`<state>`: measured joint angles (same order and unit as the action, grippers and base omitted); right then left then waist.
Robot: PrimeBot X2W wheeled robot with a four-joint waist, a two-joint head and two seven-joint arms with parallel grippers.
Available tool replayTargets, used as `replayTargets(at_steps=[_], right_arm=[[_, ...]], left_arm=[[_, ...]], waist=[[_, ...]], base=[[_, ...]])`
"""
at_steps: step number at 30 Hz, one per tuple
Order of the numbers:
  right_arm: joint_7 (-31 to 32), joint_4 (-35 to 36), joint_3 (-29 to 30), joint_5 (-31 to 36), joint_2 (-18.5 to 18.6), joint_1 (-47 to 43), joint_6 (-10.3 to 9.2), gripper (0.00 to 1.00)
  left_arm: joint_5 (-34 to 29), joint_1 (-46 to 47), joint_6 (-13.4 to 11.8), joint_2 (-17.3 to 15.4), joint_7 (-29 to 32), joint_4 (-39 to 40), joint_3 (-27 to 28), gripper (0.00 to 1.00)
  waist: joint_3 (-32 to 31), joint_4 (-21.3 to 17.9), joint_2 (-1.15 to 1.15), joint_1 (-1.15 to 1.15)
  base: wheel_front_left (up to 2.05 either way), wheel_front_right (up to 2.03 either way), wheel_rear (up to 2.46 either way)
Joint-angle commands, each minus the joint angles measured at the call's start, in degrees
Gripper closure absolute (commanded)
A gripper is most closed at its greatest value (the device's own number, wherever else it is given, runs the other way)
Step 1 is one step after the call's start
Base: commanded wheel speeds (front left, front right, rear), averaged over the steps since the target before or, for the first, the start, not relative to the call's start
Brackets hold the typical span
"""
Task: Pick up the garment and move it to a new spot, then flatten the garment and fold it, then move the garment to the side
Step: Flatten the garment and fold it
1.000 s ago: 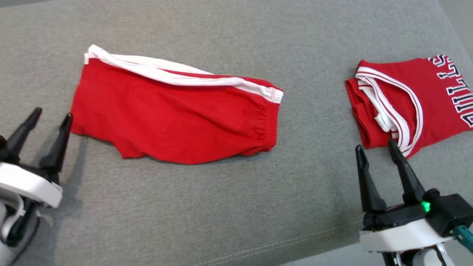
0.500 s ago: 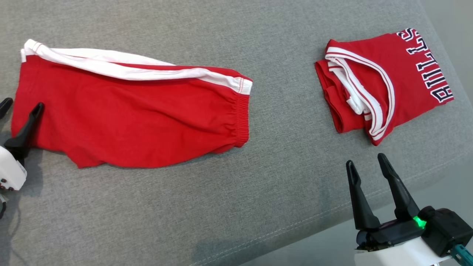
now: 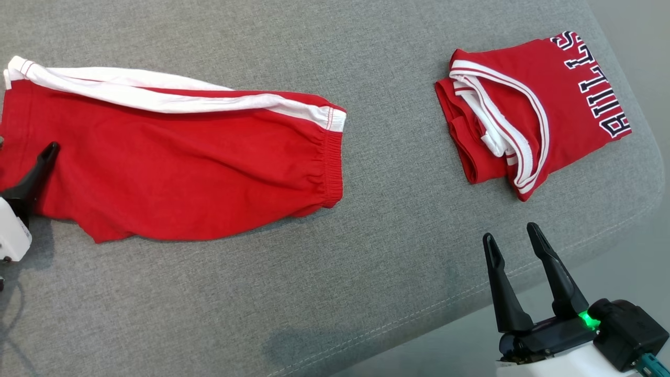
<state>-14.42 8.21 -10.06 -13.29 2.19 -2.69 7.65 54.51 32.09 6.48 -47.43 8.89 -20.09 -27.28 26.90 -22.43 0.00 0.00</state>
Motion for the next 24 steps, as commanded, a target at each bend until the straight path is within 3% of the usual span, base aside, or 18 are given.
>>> replayTargets(at_steps=[1, 2, 3, 4, 11, 24], right_arm=[[-0.58, 1.34, -1.34, -0.43, 0.69, -0.47, -0.16, 0.00], [-0.58, 1.31, -1.38, -0.51, 0.69, -0.36, -0.16, 0.00], [-0.58, 1.35, -1.48, -0.45, 0.69, -0.25, -0.16, 0.00], [-0.58, 1.38, -1.49, -0.36, 0.69, -0.13, -0.16, 0.00], [-0.58, 0.43, -0.63, -0.11, 0.69, 1.20, -0.16, 0.00], [-0.58, -6.83, 1.19, 0.19, 0.69, 6.89, -0.16, 0.00]], left_arm=[[0.76, 0.07, -0.33, -2.53, 0.75, 1.11, 1.59, 0.53], [0.74, -0.24, -0.32, -2.57, 1.09, 1.35, 1.28, 0.62], [1.04, -0.48, -0.28, -2.43, 1.29, 1.50, 1.17, 0.77], [1.21, -0.63, -0.26, -2.30, 1.27, 1.68, 1.12, 1.00], [-1.45, -1.18, 0.12, -1.41, -2.40, 4.02, -0.48, 1.00], [2.65, -4.06, 0.77, 6.12, -8.14, -1.45, -2.36, 1.00]], waist=[[-0.02, 0.12, 0.00, 0.00], [-0.05, 0.20, 0.00, 0.00], [-0.08, 0.30, 0.00, 0.00], [-0.11, 0.43, 0.00, 0.00], [-1.45, 2.72, 0.00, 0.00], [-7.35, 10.90, 0.00, 0.00]], base=[[0.00, 0.00, 0.00], [0.00, 0.00, 0.00], [0.00, 0.00, 0.00], [0.00, 0.00, 0.00], [0.00, 0.00, 0.00], [0.00, 0.00, 0.00]])
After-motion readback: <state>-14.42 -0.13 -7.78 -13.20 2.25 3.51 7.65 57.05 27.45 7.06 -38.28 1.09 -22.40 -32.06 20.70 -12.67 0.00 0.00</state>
